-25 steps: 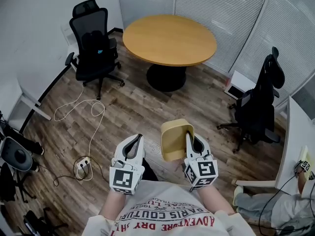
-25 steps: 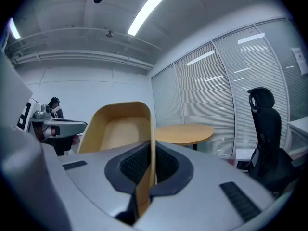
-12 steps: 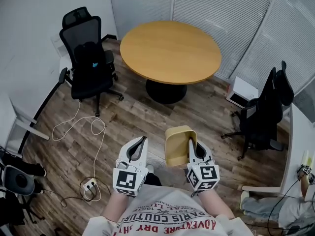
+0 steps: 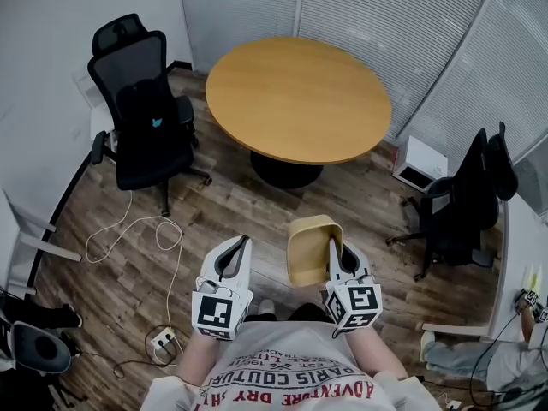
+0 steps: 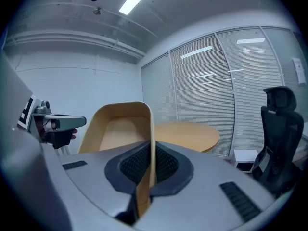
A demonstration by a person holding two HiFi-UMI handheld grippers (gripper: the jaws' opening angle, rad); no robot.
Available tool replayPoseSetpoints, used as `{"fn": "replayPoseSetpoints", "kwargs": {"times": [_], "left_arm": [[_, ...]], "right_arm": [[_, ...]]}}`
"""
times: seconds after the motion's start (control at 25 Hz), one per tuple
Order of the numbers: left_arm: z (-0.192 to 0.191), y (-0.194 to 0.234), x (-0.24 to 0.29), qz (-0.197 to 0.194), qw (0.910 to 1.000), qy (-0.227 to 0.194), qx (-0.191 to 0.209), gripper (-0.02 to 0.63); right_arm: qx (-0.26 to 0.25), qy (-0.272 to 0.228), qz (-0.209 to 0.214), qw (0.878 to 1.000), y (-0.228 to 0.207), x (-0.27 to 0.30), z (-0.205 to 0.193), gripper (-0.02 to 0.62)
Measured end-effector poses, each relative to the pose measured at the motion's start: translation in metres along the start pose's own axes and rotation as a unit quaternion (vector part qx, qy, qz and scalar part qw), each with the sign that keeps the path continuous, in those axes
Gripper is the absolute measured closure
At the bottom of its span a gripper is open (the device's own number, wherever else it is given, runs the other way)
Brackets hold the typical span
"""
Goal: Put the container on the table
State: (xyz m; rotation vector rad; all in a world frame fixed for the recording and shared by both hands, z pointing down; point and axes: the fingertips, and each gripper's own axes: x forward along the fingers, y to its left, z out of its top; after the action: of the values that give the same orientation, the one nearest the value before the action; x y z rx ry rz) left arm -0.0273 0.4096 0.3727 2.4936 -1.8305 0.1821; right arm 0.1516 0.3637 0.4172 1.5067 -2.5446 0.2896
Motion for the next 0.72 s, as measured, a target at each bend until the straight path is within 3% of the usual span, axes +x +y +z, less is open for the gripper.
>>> {"fn": "replayPoseSetpoints", "kwargs": {"times": [0.36,0.72], "left_arm": [[-0.007,0.041,0.066,0.025,0.9996,0.016,-0.004,0.594],[0.020,0.068,0.200,0.061,0.9981,0.009,-0.010,0.594]], "right_arm": [[0.004,0.014,0.036,0.999,-0.016,0.089,0.005,0.584],[0.005,-0.003,0.067,0.998,-0.100,0.209,0.058,0.584]]}}
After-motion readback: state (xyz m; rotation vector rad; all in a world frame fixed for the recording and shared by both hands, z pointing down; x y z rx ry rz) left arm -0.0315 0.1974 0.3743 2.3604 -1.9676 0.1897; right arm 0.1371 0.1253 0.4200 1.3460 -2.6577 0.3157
